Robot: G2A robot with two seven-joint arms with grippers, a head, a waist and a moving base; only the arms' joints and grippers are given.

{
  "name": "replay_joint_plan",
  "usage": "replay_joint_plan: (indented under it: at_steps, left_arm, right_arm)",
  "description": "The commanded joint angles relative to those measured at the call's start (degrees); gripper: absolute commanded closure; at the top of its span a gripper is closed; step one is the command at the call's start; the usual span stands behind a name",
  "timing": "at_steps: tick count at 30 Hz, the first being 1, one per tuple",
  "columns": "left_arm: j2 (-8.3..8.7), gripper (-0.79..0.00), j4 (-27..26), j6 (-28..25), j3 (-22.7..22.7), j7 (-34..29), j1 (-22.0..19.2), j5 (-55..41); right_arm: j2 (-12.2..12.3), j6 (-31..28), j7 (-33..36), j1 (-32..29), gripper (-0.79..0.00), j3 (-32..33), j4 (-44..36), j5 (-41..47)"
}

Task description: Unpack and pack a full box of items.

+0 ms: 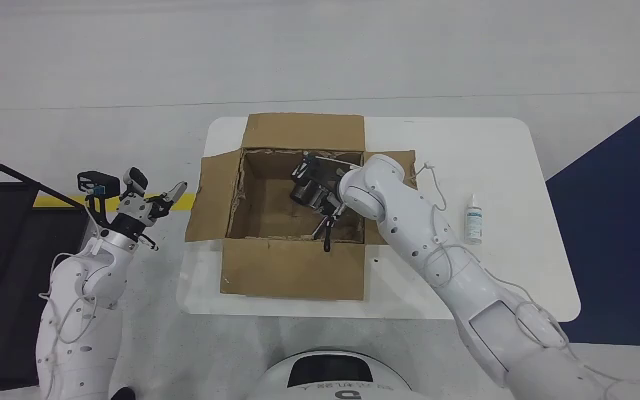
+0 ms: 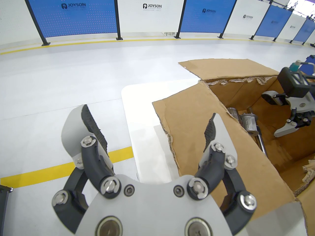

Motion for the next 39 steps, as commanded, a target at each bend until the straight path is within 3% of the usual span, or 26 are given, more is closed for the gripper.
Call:
replay_joint_plan:
  at_steps: [1,33,39]
  left_arm:
    - [0.00,-0.785,0.0,0.0,0.0,0.0,0.0,0.0]
    - [0.00,-0.785,0.0,0.0,0.0,0.0,0.0,0.0]
    - [0.00,-0.785,0.0,0.0,0.0,0.0,0.0,0.0]
  right_arm:
    - [0.0,0.0,0.0,0.0,-0.785,0.0,0.0,0.0]
    - [0.0,-0.1,-1.3,-0.6,-0.785,-0.3,0.0,-0.1]
    - [1.6,-6.1,-5.3,-6.0,-0.785,2.9,-11.2,1.2]
